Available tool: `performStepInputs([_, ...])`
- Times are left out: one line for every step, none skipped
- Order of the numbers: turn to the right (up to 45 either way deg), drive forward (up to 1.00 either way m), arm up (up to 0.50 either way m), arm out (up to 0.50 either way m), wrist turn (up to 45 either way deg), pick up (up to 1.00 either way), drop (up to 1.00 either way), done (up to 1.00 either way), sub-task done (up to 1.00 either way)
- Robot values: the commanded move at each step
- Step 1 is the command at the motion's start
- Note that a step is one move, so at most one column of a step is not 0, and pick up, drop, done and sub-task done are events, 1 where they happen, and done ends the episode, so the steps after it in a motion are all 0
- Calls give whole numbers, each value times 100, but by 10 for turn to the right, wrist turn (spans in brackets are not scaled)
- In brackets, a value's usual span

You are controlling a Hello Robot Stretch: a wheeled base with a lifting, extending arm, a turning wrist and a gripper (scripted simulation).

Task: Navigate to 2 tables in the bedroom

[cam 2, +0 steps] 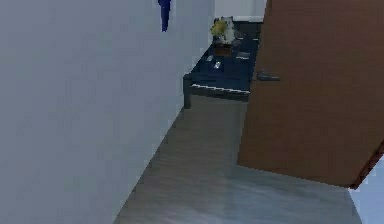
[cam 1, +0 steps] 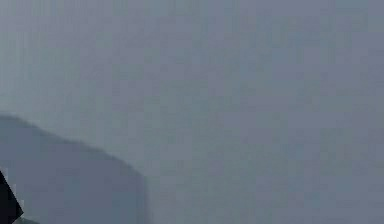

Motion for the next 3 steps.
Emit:
performStepInputs([-240, 0, 0, 0, 0, 0, 0, 0, 0])
performStepInputs([0, 45, 0, 0, 0, 0, 0, 0, 0])
performStepInputs([-450, 0, 0, 0, 0, 0, 0, 0, 0])
